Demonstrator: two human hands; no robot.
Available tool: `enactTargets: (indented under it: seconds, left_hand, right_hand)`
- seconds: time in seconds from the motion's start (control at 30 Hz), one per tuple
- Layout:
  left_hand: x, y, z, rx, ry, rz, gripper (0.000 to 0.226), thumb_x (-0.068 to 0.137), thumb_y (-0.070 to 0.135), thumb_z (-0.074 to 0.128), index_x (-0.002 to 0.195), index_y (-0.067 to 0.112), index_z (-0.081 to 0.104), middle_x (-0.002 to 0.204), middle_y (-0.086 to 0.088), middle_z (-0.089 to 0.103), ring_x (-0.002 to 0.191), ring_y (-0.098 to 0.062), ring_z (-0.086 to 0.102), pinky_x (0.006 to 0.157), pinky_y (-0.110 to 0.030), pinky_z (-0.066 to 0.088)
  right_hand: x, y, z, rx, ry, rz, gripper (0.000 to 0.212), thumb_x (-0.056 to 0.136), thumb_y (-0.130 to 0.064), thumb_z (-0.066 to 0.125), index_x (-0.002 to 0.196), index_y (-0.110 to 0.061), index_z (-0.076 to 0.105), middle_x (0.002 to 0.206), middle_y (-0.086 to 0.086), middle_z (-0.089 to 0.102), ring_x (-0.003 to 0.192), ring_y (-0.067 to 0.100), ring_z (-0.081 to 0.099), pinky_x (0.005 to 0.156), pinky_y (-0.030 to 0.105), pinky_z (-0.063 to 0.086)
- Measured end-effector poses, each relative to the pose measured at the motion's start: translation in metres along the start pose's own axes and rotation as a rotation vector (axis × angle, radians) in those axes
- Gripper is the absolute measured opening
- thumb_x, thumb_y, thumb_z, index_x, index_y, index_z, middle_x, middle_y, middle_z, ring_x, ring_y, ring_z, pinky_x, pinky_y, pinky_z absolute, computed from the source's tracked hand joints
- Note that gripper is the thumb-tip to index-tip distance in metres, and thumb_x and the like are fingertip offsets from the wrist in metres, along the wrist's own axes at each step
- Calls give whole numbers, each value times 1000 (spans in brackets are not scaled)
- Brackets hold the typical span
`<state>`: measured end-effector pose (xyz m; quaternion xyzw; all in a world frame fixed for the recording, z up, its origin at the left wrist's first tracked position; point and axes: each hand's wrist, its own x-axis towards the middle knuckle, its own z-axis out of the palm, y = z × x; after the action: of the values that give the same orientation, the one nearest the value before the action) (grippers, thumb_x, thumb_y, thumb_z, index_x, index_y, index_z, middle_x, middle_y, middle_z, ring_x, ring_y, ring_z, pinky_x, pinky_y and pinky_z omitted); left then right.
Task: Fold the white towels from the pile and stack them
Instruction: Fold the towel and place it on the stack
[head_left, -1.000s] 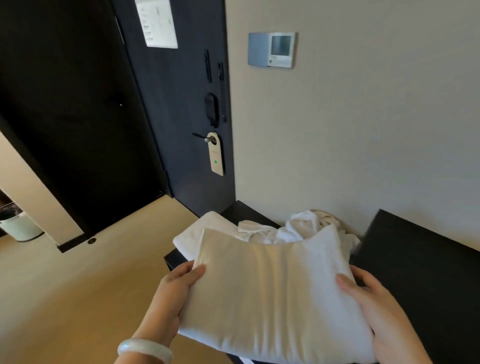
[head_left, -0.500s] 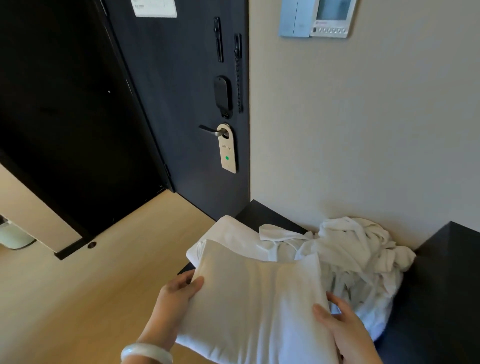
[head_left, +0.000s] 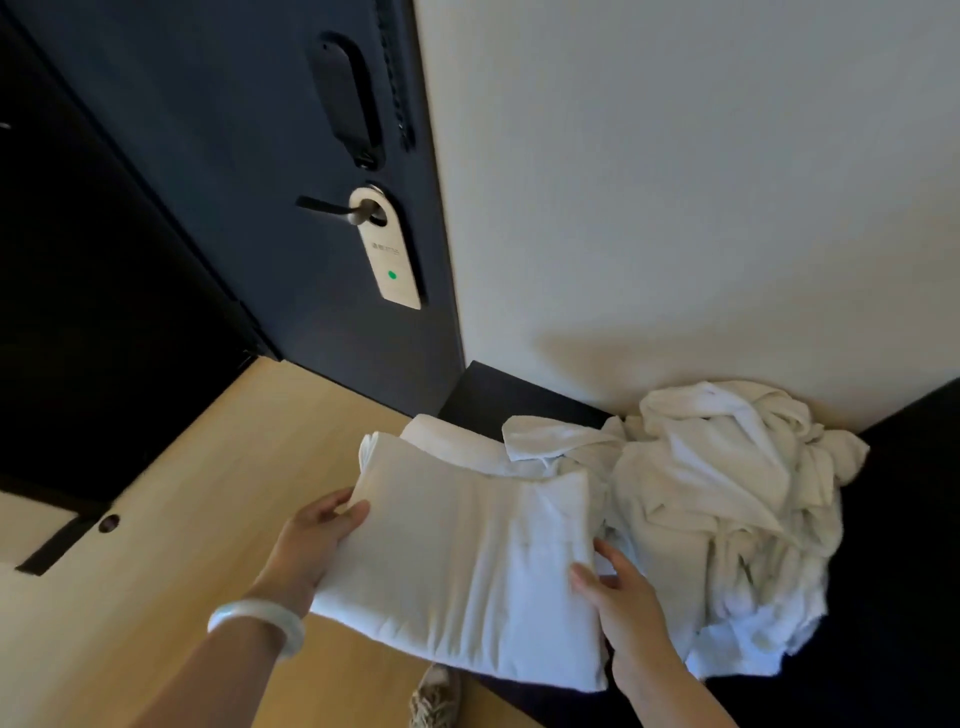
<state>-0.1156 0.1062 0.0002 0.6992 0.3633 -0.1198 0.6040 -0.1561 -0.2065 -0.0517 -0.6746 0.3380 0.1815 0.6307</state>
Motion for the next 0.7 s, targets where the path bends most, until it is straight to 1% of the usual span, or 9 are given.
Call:
enactTargets:
  seconds: [0.1,0.23,0.27,0.33,0.4,0.43,0.53,0.6,0.7]
  left_hand:
    - [46,12,-1,50,-67,-4,35,85,23,75,120,22,67,107,-10,73,94,-35,69,93,-50,53]
    - [98,22,3,87,-154,-20,27,85,29,74,111,30,67,101,-3,74,90,-32,70,85,-49,57]
    - [111,21,4,92,-168,-14,25,86,30,74,110,31,67,99,-2,75,90,-31,71,82,-46,57]
    - [135,17,9,106,-207,-1,24,88,31,71,111,30,68,95,0,76,88,-30,72,77,-42,58]
    - [156,8,17,163,-235,-5,27,90,31,69,116,27,66,97,-1,75,88,-28,71,75,-39,58]
    - [166,2,23,200,-241,-10,30,91,30,68,120,24,64,101,-3,74,90,-28,70,77,-39,57]
    - [187,-14,39,330,-218,-36,38,94,25,64,130,13,59,117,-13,66,101,-33,64,92,-42,51]
    - [196,-17,39,343,-204,-54,37,95,24,62,130,11,59,116,-14,65,101,-34,63,94,-42,50]
    - [206,-13,29,353,-238,-33,33,96,27,61,127,13,62,117,-13,67,104,-35,63,99,-50,49]
  right_hand:
    - [10,-10,20,40,69,0,47,91,-14,68,135,-26,55,103,13,65,94,24,64,71,32,48]
    - [23,-19,36,81,153,-4,45,91,-20,68,134,-29,56,106,11,62,98,27,63,87,43,52]
    - [27,-18,38,89,184,-7,45,91,-21,69,133,-30,57,105,10,62,97,28,63,87,45,52]
    - [37,-13,41,122,235,-8,44,91,-24,69,133,-30,57,105,8,63,95,26,63,80,42,52]
    - [48,-4,45,143,267,23,47,92,-22,68,136,-26,55,108,5,64,95,20,63,72,33,50]
    - [53,2,48,136,270,45,49,92,-21,67,139,-23,52,113,4,64,96,18,62,74,32,50]
    - [66,19,55,110,268,101,55,93,-20,66,145,-19,47,133,7,59,113,25,59,97,44,49]
    - [68,22,55,97,279,105,54,93,-24,66,144,-20,47,132,7,59,113,26,59,98,45,48]
    - [68,19,52,89,287,84,50,92,-30,67,140,-25,50,123,4,63,108,24,60,92,43,50]
